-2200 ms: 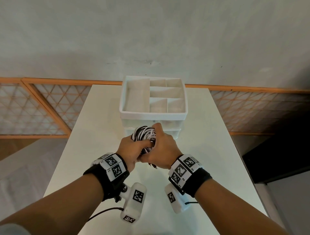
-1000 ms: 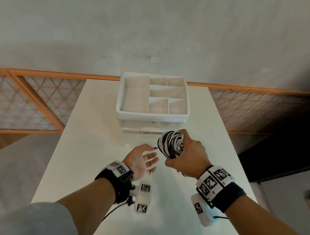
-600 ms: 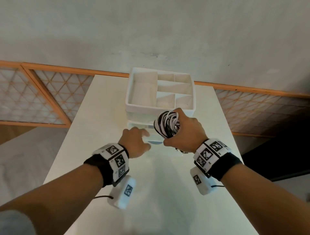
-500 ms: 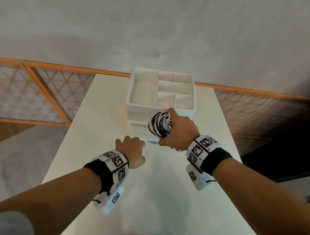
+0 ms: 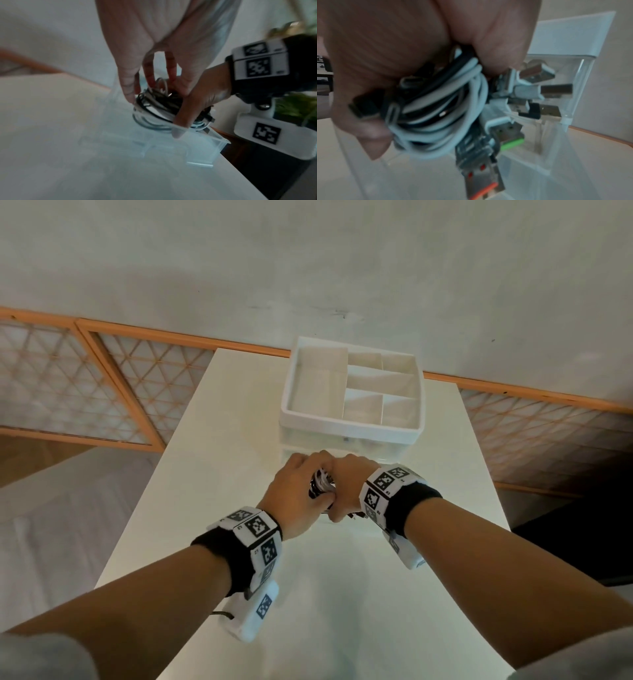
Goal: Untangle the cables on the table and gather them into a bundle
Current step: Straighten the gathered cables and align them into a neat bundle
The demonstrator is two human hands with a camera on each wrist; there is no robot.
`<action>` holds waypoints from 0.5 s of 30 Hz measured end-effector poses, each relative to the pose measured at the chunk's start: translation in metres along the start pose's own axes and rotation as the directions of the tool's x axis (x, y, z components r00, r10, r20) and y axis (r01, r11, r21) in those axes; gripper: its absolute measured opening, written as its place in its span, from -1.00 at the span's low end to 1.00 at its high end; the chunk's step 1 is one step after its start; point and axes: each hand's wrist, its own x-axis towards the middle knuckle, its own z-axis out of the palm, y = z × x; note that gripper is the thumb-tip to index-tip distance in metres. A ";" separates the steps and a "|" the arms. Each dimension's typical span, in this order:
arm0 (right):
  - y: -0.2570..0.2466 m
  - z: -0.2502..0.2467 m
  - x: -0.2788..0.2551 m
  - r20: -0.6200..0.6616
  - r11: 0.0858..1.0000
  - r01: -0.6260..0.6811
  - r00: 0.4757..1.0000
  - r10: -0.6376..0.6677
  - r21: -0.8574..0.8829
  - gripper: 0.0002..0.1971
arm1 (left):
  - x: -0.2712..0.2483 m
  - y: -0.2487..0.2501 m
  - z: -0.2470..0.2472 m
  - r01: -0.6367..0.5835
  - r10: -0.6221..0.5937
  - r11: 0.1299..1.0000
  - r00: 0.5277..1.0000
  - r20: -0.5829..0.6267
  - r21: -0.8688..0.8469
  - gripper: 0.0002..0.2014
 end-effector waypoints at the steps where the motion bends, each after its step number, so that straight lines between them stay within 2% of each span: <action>1: 0.001 0.002 0.001 0.004 0.999 0.003 1.000 -0.003 0.036 -0.31 | 0.002 -0.002 0.003 0.033 -0.033 0.999 0.999 0.004 -0.018 -0.74; 3: 0.003 0.005 0.003 0.008 0.996 -0.001 1.000 0.001 0.087 -0.27 | 0.006 -0.006 0.009 0.064 -0.064 0.998 0.998 -0.007 0.001 -0.83; 7: 0.012 0.011 0.002 0.005 0.981 0.004 1.000 -0.006 0.196 -0.20 | 0.019 -0.005 0.019 0.089 -0.091 0.987 0.996 0.010 0.134 -0.78; 10: 0.019 0.006 -0.011 -0.010 0.970 -0.004 1.000 0.007 0.244 -0.08 | 0.024 -0.010 0.026 0.106 -0.128 0.965 0.989 0.078 0.239 -0.69; 15: 0.021 0.012 -0.043 -0.206 0.986 0.093 0.977 -0.062 0.141 -0.48 | 0.028 -0.016 0.033 0.080 -0.113 0.948 0.990 0.090 0.309 -0.62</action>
